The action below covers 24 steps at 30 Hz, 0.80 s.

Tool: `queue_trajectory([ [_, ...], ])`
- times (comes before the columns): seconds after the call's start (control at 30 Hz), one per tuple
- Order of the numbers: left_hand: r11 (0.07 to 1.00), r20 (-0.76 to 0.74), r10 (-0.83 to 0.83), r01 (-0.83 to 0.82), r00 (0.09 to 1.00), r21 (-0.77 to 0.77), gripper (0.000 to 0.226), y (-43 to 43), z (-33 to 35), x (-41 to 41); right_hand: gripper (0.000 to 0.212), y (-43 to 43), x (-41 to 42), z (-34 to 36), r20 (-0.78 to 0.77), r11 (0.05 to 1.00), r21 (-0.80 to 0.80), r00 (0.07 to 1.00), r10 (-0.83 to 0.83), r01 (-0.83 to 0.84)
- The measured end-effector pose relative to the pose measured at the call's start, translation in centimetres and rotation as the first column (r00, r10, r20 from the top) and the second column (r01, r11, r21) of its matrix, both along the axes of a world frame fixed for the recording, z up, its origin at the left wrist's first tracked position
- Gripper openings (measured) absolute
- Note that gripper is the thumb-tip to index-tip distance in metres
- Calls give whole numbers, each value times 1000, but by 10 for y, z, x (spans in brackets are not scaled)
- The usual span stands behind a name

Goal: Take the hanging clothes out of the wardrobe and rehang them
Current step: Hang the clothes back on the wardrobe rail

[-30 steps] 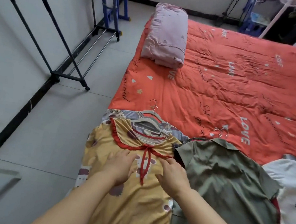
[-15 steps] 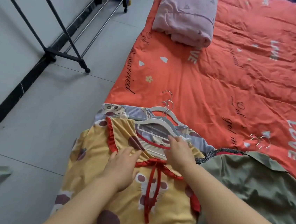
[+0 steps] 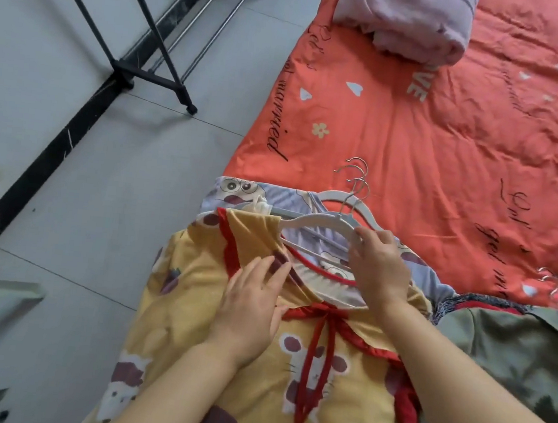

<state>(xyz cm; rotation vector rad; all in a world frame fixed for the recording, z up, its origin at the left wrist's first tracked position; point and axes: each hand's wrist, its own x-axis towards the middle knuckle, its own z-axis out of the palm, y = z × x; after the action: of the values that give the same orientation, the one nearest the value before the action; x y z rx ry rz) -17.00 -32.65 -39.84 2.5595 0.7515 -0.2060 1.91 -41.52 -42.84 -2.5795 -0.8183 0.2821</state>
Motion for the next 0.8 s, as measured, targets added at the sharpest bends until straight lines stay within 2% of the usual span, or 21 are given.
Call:
queue_trajectory([
  [0.1, 991, 282, 25, -61, 959, 121, 69, 12, 28, -4, 24, -6, -24, 44, 197, 962, 225, 974, 114, -158],
  [0.17, 972, 392, 35, -123, 919, 201, 64, 18, 53, -7, 29, -9, -40, 78, 309, 924, 294, 939, 151, -246],
  [0.27, 952, 368, 45, -151, 929, 267, 54, 23, 91, -20, 28, -13, -65, 130, 419, 874, 309, 879, 229, -375],
  [0.4, 983, 120, 96, -114, 988, 147, 57, 13, 136, -47, 26, -28, -90, 178, 459, 832, 336, 848, 265, -441],
  [0.47, 985, 79, 90, -100, 993, 141, 56, 10, 151, -60, 29, -38, -102, 194, 447, 831, 358, 859, 248, -426],
  [0.57, 987, 225, 109, -132, 968, 91, 48, 7, 175, -80, 31, -47, -115, 220, 392, 806, 441, 893, 222, -394],
  [0.63, 989, 327, 122, -142, 937, 40, 53, 2, 195, -89, 33, -52, -121, 241, 369, 785, 482, 903, 221, -390],
  [0.8, 993, 519, 83, -112, 851, 25, 38, -11, 253, -98, 44, -62, -121, 289, 431, 781, 473, 880, 199, -408],
])
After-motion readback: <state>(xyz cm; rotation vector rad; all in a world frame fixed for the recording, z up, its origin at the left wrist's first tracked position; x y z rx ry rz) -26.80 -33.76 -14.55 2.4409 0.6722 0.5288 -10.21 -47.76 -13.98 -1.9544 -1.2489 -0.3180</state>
